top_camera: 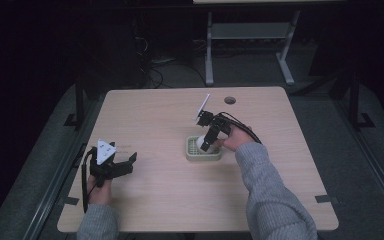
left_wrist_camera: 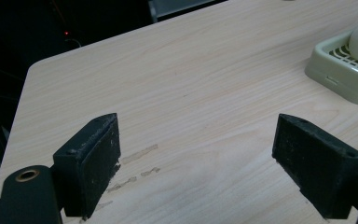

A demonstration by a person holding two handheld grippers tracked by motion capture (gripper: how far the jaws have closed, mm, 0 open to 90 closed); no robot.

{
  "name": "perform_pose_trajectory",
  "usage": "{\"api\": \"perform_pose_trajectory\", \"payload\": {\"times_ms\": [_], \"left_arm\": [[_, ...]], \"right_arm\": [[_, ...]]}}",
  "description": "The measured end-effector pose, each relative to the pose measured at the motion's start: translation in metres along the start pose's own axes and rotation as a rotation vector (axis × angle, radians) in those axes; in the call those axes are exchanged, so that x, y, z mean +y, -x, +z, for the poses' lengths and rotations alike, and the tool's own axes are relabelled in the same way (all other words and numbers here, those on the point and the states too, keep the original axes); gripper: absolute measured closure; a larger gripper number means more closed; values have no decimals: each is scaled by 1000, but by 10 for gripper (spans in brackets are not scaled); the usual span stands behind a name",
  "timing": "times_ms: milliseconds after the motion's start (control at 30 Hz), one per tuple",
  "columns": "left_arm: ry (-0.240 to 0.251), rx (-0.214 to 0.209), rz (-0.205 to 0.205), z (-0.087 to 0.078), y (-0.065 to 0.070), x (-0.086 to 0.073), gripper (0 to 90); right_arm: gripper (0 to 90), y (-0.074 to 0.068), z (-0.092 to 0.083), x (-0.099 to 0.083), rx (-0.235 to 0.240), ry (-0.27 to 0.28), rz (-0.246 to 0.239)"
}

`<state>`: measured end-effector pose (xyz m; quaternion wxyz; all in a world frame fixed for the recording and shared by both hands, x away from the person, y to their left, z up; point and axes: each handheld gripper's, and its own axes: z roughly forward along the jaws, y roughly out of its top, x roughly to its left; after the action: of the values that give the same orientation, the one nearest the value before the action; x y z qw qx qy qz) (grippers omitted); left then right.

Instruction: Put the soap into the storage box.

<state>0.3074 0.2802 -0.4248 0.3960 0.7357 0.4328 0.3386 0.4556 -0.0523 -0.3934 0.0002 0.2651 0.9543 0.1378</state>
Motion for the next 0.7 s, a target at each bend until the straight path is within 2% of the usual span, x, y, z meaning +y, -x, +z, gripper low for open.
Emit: {"api": "perform_pose_trajectory", "payload": {"times_ms": [700], "left_arm": [[1,-1,2,0,1,0,148]], "right_arm": [[191,-2,-23,-22,-8,22,14]]}}
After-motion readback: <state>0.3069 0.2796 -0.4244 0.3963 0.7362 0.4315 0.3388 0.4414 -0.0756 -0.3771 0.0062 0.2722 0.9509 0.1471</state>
